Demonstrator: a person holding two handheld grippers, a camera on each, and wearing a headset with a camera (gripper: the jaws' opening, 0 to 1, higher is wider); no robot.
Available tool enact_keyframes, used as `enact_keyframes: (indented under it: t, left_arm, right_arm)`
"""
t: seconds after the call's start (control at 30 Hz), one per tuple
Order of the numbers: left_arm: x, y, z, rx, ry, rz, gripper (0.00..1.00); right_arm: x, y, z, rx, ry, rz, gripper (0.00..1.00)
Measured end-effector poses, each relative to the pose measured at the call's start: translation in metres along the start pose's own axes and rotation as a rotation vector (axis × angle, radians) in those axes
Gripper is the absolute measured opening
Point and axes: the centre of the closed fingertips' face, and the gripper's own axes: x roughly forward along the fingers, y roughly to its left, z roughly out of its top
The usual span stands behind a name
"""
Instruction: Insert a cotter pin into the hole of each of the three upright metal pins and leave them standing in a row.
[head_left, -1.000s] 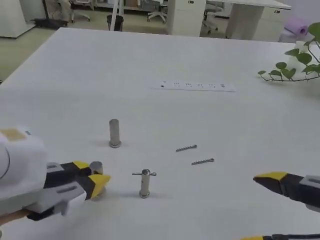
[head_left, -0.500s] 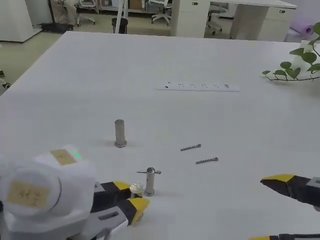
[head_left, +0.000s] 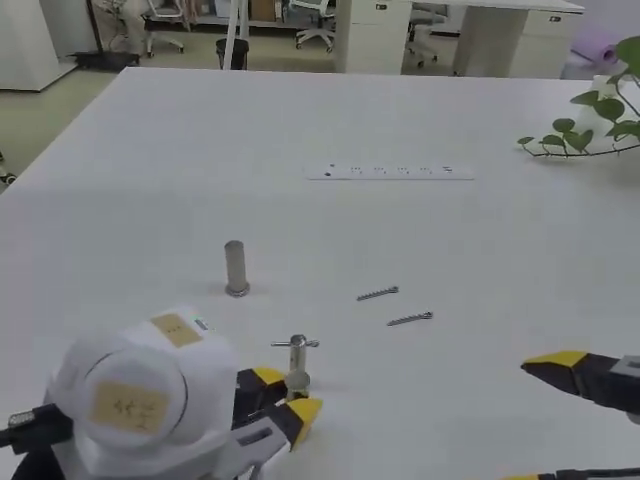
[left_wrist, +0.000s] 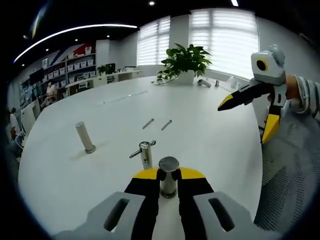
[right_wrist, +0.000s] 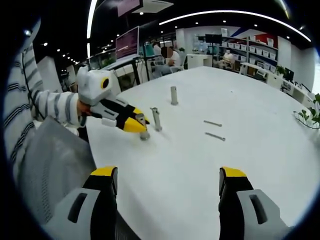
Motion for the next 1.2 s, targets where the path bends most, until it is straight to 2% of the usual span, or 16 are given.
enact_keyframes:
  t: [0.07,0.2,0.3,0.37,0.5,0.57,0.63,0.67,0.7,0.77,0.83,0.9,0.93,1.0,1.07,1.2]
  left_arm:
    - [0.0,0.0,0.0,0.047,0.004,0.005,0.12]
    - [-0.001,0.001,0.0,0.011,-0.003,0.005,0.12]
    - [-0.002,0.002,0.001,0.024,-0.01,0.003,0.12]
    - [-0.004,0.003,0.003,-0.016,-0.025,-0.013,0.12]
    - [-0.007,0.005,-0.001,-0.032,-0.034,-0.048,0.17]
    - [-0.01,0.004,-0.002,-0.028,-0.043,-0.069,0.26]
    - [-0.014,0.0,-0.002,-0.013,-0.057,-0.12,0.33]
    - [-0.017,0.001,-0.001,0.026,-0.067,-0.117,0.33]
    - [-0.02,0.003,-0.002,0.023,-0.071,-0.103,0.33]
    - [-0.024,0.004,-0.003,0.004,-0.077,-0.115,0.36]
    - [-0.03,0.006,-0.001,-0.014,-0.103,-0.121,0.46]
    - [-0.034,0.007,0.003,-0.065,-0.139,-0.127,0.61]
    - [-0.037,0.006,0.005,-0.075,-0.156,-0.147,0.68]
    - [-0.041,0.006,0.005,-0.074,-0.153,-0.157,0.83]
    - [-0.043,0.006,0.005,-0.068,-0.152,-0.16,0.91]
    - [-0.045,0.009,0.002,-0.07,-0.138,-0.169,0.97]
  right_arm:
    - [0.0,0.001,0.0,-0.001,0.002,0.001,0.85]
    - [0.0,0.001,0.0,0.0,0.002,0.0,0.85]
    - [0.0,0.001,0.0,-0.002,0.003,-0.002,0.85]
    - [0.0,0.0,-0.001,-0.002,0.003,-0.003,0.85]
    - [-0.001,-0.001,-0.002,-0.01,0.013,-0.002,0.85]
    - [-0.003,-0.003,-0.002,-0.014,0.019,-0.005,0.85]
    - [-0.004,-0.005,-0.001,-0.012,0.02,-0.007,0.85]
    - [-0.005,-0.006,-0.001,-0.009,0.021,-0.006,0.85]
    - [-0.006,-0.007,-0.001,-0.007,0.024,-0.005,0.85]
    - [-0.007,-0.009,-0.003,-0.016,0.037,-0.007,0.85]
    - [-0.008,-0.01,-0.005,-0.025,0.055,-0.005,0.85]
    - [-0.009,-0.01,-0.008,-0.036,0.071,0.009,0.85]
    - [-0.009,-0.01,-0.009,-0.04,0.082,0.014,0.85]
    - [-0.008,-0.01,-0.011,-0.052,0.1,0.02,0.85]
    - [-0.007,-0.01,-0.011,-0.066,0.115,0.028,0.85]
    - [-0.004,-0.014,-0.007,-0.107,0.144,0.044,0.85]
